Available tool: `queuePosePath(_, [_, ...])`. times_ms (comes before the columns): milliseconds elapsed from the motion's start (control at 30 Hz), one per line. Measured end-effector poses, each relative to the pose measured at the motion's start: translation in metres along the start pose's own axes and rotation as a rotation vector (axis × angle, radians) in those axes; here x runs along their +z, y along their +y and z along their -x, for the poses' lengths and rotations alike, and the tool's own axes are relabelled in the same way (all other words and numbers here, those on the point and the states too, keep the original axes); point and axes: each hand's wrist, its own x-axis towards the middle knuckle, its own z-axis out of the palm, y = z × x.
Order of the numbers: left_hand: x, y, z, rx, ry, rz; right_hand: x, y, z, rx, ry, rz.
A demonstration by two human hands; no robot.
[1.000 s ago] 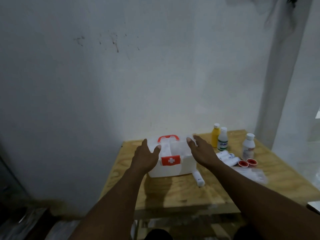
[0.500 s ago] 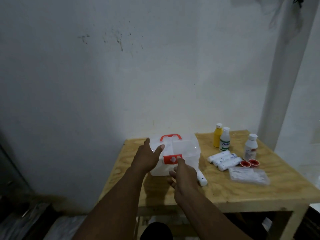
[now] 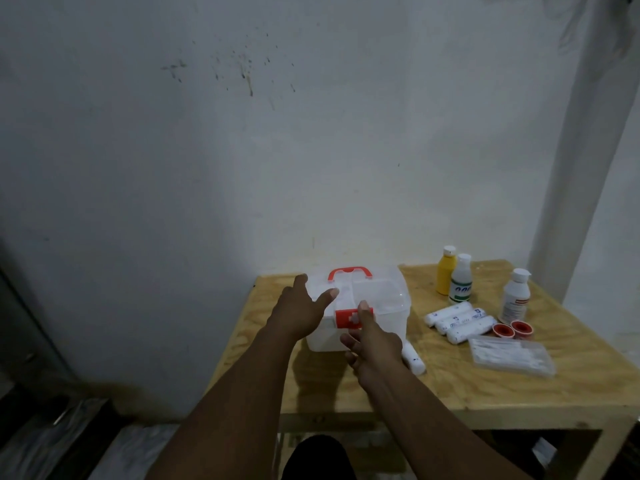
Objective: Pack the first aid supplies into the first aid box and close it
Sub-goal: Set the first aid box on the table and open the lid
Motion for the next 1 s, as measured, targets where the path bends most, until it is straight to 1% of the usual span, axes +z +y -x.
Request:
queuePosePath(167, [0.003, -0.001, -0.001, -0.002, 0.014, 0.001, -0.001, -0.004, -0.002, -0.055, 0.027, 0.063])
queuePosePath(267, [0.003, -0.003, -0.002, -0.004, 0.010, 0.001, 0.005, -0.017, 0.001, -0.103, 0.048, 0.046])
queuePosePath(367, [0.001, -0.005, 0.000, 0.001, 0.006, -0.016, 0.002, -0.025, 0.010, -0.183, -0.006, 0.142])
queuePosePath(433, [0.000, -0.008, 0.003, 0.035, 0.002, -0.028, -0.006, -0.029, 0.013, -0.337, -0.055, 0.333])
queuePosePath(500, [-0.001, -0.013, 0.007, 0.083, -0.002, -0.034, -0.018, -0.034, 0.010, -0.598, -0.061, 0.592])
queuePosePath(567, [-0.004, -0.018, 0.009, 0.110, 0.002, -0.031, -0.028, -0.044, 0.001, -0.836, 0.049, 0.872])
queuePosePath(600, [-0.005, -0.021, 0.009, 0.120, 0.011, -0.027, -0.032, -0.049, -0.005, -0.917, 0.120, 0.990])
queuePosePath(667, [-0.008, -0.027, 0.009, 0.144, 0.014, -0.001, -0.041, -0.054, -0.022, -1.010, 0.219, 1.125])
queuePosePath(767, [-0.010, -0.033, 0.010, 0.148, 0.051, 0.091, -0.054, -0.056, -0.048, -1.027, 0.268, 1.171])
queuePosePath(900, [-0.007, -0.033, 0.015, 0.111, 0.123, 0.107, -0.062, -0.056, -0.064, -0.947, 0.138, 1.060])
queuePosePath(933, [-0.007, -0.032, 0.014, 0.127, 0.143, 0.109, -0.062, -0.057, -0.066, -0.966, 0.125, 1.038])
queuePosePath(1000, [-0.009, -0.030, 0.014, 0.166, 0.180, 0.118, -0.059, -0.063, -0.065, -1.039, 0.150, 1.020])
